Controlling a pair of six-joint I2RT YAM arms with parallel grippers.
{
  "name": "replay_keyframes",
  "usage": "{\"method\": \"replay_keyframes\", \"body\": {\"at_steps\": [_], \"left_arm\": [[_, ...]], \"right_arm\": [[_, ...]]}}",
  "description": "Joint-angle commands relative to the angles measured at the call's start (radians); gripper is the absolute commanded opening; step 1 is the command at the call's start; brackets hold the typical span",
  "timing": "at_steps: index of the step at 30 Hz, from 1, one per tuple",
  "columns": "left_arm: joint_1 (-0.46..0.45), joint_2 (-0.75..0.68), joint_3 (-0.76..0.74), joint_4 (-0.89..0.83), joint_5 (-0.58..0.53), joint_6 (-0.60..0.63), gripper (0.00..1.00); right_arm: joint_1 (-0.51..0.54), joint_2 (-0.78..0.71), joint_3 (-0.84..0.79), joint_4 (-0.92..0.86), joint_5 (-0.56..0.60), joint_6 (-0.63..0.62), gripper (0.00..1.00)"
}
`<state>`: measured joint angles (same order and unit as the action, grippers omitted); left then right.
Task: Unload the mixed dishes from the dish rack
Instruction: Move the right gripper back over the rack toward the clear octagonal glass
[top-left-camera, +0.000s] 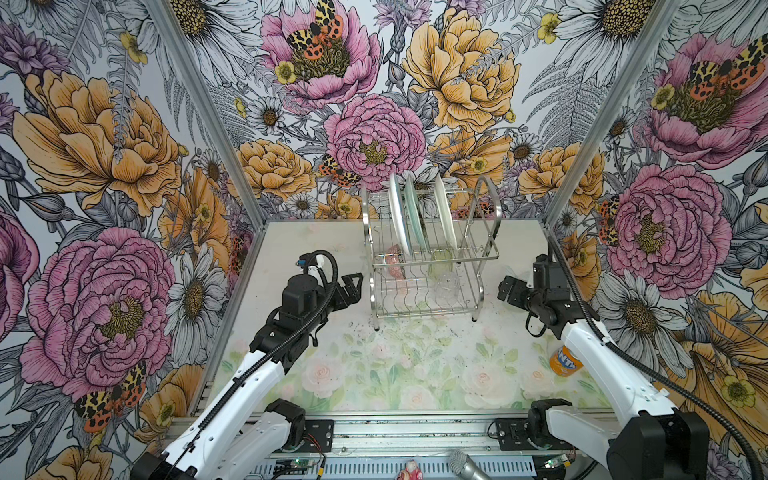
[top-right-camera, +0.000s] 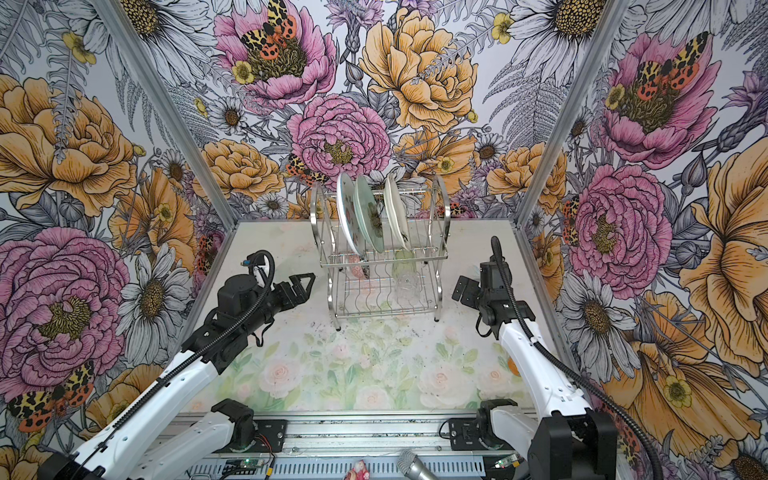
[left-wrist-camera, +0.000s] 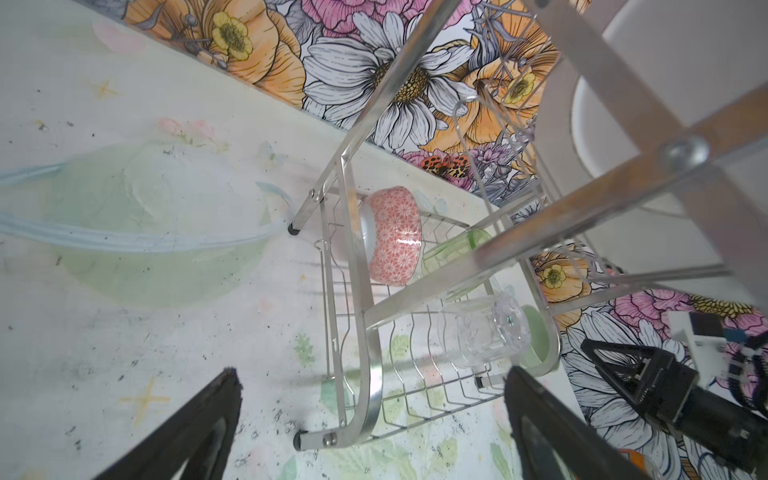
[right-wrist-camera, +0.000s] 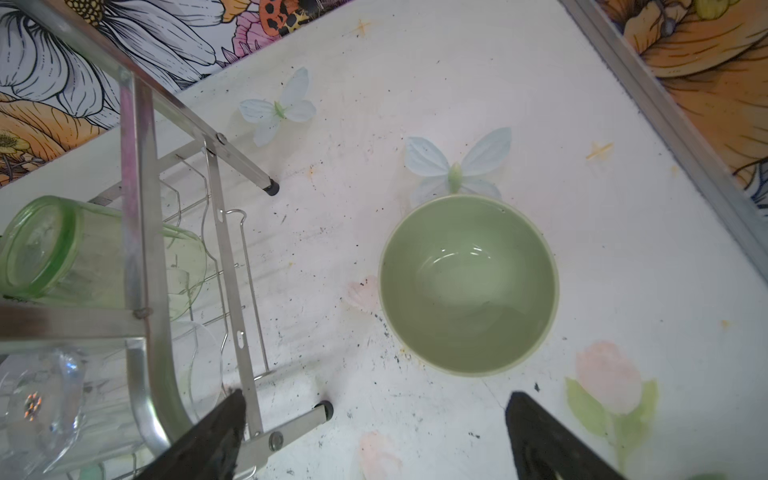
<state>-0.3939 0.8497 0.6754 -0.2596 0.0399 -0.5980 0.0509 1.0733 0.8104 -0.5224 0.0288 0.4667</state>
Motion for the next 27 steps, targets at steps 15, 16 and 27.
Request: {"method": "replay_keyframes", "body": {"at_steps": [15,16,27], "left_arm": [[-0.121,-0.162,0.058,-0.166,-0.074,-0.056,0.99],[-0.13,-0.157,0.062,-0.165,-0.074,-0.057,0.99],[-0.217,-0.065,0.133,-0.164,-0.111,-0.033,0.99]], "right_arm": [[0.207,-0.281,-0.049,0.039,-0.136,0.126,0.99],[0.232,-0.29,-0.054,0.041,-0.114,0.137,0.99],[0.462,-0.225,-0.045,0.055,-0.022,0.147,0.96]]}}
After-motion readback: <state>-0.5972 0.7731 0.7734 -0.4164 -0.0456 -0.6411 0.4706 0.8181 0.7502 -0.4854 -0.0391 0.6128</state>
